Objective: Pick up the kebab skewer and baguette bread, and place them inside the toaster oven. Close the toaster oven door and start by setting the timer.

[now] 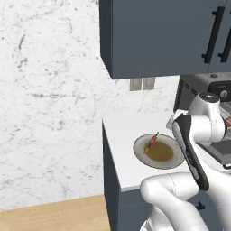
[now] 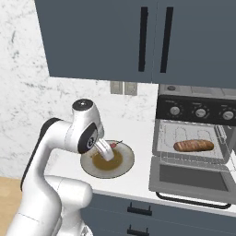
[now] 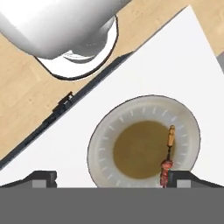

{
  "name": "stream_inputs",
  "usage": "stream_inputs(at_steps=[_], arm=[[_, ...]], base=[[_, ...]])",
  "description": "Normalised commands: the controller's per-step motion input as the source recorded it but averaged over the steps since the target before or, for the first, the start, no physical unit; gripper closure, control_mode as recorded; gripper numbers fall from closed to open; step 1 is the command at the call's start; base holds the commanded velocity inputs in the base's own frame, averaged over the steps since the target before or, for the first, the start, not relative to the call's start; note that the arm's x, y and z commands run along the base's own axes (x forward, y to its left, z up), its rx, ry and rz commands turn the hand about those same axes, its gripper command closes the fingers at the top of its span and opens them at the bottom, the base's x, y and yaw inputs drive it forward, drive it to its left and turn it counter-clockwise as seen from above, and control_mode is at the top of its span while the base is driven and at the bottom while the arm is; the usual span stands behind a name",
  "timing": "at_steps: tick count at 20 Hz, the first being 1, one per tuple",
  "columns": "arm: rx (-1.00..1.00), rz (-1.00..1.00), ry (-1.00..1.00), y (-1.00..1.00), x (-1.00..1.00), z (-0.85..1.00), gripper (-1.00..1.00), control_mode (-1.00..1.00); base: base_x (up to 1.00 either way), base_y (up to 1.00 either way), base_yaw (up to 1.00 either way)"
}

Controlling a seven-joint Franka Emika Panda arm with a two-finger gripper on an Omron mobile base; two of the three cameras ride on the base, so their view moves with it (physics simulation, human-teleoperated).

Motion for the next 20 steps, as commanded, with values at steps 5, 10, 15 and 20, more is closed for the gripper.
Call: stream_inputs(at_steps=[5,10,15,20], arm=[[-0.15,0.00,0.13,0.60,0.55,-0.01,-1.00,-1.00],[-0.06,0.00,0.10,0.21,0.57,-0.19,-1.00,-1.00],[0.00,0.00,0.01,0.00,0.41,-0.40,-1.00,-1.00],[0.00,0.00,0.00,0.00,0.38,-0.35,-1.00,-1.00]], base=[[0.00,0.00,0.00],[0.00,0.00,0.00],[0.00,0.00,0.00],[0.00,0.00,0.00]])
